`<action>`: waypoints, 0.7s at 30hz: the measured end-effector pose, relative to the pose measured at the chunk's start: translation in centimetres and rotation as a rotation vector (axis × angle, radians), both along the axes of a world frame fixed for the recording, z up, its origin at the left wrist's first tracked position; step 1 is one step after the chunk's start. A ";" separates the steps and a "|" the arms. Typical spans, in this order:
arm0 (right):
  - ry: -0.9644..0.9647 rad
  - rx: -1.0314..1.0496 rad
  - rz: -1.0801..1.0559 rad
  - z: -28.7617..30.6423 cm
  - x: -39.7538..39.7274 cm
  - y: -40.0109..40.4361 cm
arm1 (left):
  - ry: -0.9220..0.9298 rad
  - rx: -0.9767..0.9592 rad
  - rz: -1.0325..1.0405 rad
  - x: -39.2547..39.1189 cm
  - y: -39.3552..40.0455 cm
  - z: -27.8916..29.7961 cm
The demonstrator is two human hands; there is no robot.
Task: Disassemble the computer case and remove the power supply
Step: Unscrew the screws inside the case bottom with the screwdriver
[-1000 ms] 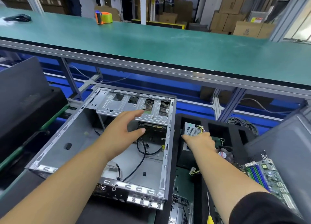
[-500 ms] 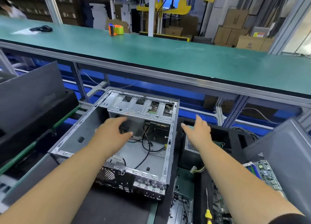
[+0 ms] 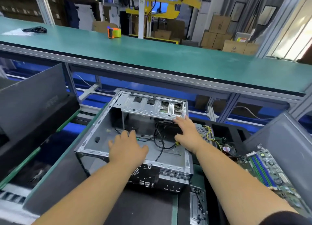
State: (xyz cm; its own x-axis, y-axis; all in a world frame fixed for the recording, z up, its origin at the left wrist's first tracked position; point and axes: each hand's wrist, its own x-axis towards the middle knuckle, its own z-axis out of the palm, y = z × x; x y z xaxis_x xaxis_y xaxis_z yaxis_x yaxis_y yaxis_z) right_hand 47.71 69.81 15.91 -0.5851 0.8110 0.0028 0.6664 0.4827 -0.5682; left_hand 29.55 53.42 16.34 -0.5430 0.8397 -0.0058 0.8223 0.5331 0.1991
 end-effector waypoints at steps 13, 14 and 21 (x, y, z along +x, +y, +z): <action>-0.100 0.072 -0.195 -0.2 -3.3 -6.5 | 0.019 0.030 -0.240 -7.2 -1.7 -0.7; -0.102 0.072 -0.214 -0.2 -3.6 -7.2 | 0.012 0.036 -0.261 -7.8 -1.8 -0.7; -0.103 0.092 -0.369 -0.3 -6.0 -12.0 | 0.016 0.053 -0.416 -11.8 -2.6 -0.5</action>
State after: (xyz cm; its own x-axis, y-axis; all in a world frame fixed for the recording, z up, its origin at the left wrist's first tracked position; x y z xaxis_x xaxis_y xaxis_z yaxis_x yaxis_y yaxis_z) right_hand 41.67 57.82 15.61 -0.2552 0.9660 0.0420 0.8560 0.2459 -0.4547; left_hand 17.74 50.84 15.84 -0.1573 0.9863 0.0494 0.9685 0.1443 0.2028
